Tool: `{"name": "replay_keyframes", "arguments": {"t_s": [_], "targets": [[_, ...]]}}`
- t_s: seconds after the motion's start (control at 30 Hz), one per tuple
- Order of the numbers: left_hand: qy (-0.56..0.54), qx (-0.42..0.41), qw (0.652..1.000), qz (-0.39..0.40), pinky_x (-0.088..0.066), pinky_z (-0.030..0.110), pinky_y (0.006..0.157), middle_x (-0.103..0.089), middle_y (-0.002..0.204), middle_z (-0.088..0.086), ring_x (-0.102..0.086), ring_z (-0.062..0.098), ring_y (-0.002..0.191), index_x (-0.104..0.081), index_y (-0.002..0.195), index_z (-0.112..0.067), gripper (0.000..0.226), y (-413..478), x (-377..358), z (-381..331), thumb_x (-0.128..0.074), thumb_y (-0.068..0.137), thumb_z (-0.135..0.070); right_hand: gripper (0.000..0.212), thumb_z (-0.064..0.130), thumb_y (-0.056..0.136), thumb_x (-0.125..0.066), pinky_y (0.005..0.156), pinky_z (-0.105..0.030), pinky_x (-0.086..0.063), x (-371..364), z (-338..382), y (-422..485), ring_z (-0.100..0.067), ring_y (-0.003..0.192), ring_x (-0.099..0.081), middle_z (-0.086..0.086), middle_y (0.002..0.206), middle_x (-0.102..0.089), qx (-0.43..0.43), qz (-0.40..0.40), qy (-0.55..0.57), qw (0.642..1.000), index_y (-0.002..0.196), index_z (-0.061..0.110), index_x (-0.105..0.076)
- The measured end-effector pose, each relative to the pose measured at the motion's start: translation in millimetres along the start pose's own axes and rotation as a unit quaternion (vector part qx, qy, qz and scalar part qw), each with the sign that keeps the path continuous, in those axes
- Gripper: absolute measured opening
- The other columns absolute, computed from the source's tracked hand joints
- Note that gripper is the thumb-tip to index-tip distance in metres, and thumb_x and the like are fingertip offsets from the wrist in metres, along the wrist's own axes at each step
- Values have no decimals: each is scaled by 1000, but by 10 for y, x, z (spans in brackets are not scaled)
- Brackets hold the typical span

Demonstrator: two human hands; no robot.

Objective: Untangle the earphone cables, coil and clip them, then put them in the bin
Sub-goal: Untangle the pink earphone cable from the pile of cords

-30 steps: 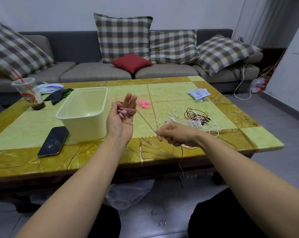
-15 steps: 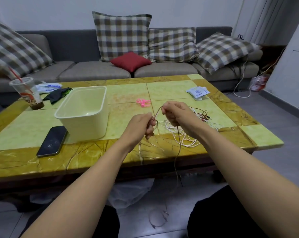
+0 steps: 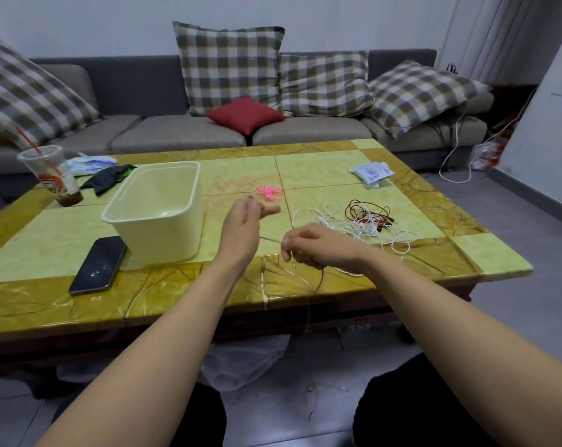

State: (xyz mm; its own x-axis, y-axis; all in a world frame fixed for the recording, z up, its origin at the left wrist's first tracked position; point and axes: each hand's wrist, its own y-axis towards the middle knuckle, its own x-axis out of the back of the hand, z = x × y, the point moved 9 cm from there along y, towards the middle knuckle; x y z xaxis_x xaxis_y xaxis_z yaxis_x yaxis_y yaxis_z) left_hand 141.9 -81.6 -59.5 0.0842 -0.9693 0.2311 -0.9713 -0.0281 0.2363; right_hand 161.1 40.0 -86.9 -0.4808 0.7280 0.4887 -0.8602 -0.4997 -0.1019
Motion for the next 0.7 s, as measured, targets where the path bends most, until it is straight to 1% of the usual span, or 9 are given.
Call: {"name": "replay_keyframes", "arguments": {"t_s": [0.13, 0.27, 0.37, 0.43, 0.5, 0.53, 0.57, 0.63, 0.7], "targets": [[48, 38, 988, 145, -44, 28, 71, -62, 67, 4, -58, 18, 66, -53, 89, -8, 31, -98, -269, 80, -32, 105, -24, 27, 11, 96, -42, 45, -19, -22, 429, 65, -4, -4, 47, -29, 14, 53, -38, 34, -169, 110, 979, 72, 17, -55], [-271, 155, 908, 280, -53, 32, 83, -32, 51, -4, -37, 15, 50, -49, 82, -11, 36, -304, -590, -30, -32, 105, -31, 27, 13, 98, -46, 44, -21, -20, 564, -76, -15, -5, 44, -27, 14, 48, -37, 19, -217, 144, 965, 73, 17, -53], [-519, 169, 818, 183, -53, 28, 83, -47, 55, -2, -52, 13, 55, -51, 79, -10, 32, -183, -493, -185, -37, 103, -26, 31, 24, 102, -48, 46, -23, -19, 400, -115, 13, -8, 47, -27, 8, 54, -37, 7, -158, 95, 983, 73, 19, -57], [-566, 141, 807, 91, -54, 29, 88, -68, 76, 7, -69, 20, 80, -53, 81, -8, 35, -61, -324, -117, -33, 105, -25, 30, 27, 103, -47, 47, -22, -22, 238, -129, 25, -7, 47, -28, 8, 56, -36, -9, -88, 51, 995, 79, 17, -62], [-425, 69, 902, 37, -48, 32, 97, -73, 101, 11, -68, 22, 105, -53, 82, -12, 37, 33, -147, -74, -28, 107, -23, 29, 28, 103, -46, 47, -21, -24, 64, -132, 14, -7, 48, -28, 8, 58, -36, -23, -8, 12, 1000, 85, 15, -64], [-254, 17, 967, 23, -45, 30, 96, -73, 105, 7, -66, 18, 108, -52, 82, -15, 37, 34, -84, -108, -27, 107, -24, 29, 27, 103, -46, 47, -21, -23, 12, -114, 0, -8, 49, -28, 7, 59, -36, -21, 16, 4, 1000, 85, 14, -65], [-69, -33, 997, 20, -44, 28, 92, -73, 103, 1, -65, 12, 106, -52, 84, -18, 34, 10, -67, -150, -29, 106, -25, 29, 24, 103, -46, 47, -21, -23, 8, -75, -6, -8, 50, -27, 7, 58, -37, -13, 17, 7, 1000, 83, 14, -64], [112, -71, 989, 68, -47, 32, 82, -70, 84, -5, -65, 12, 87, -54, 86, -16, 30, -51, -191, -156, -33, 104, -24, 30, 16, 100, -44, 46, -22, -21, 131, 34, -12, -7, 48, -28, 11, 54, -39, 13, -40, 40, 998, 75, 14, -61], [68, -13, 985, 160, -49, 40, 78, -61, 62, 0, -58, 19, 63, -55, 81, -10, 35, -122, -364, -44, -33, 104, -25, 32, 11, 97, -41, 45, -21, -20, 344, 77, -18, -5, 47, -26, 14, 51, -39, 32, -125, 87, 988, 69, 15, -56]]}}
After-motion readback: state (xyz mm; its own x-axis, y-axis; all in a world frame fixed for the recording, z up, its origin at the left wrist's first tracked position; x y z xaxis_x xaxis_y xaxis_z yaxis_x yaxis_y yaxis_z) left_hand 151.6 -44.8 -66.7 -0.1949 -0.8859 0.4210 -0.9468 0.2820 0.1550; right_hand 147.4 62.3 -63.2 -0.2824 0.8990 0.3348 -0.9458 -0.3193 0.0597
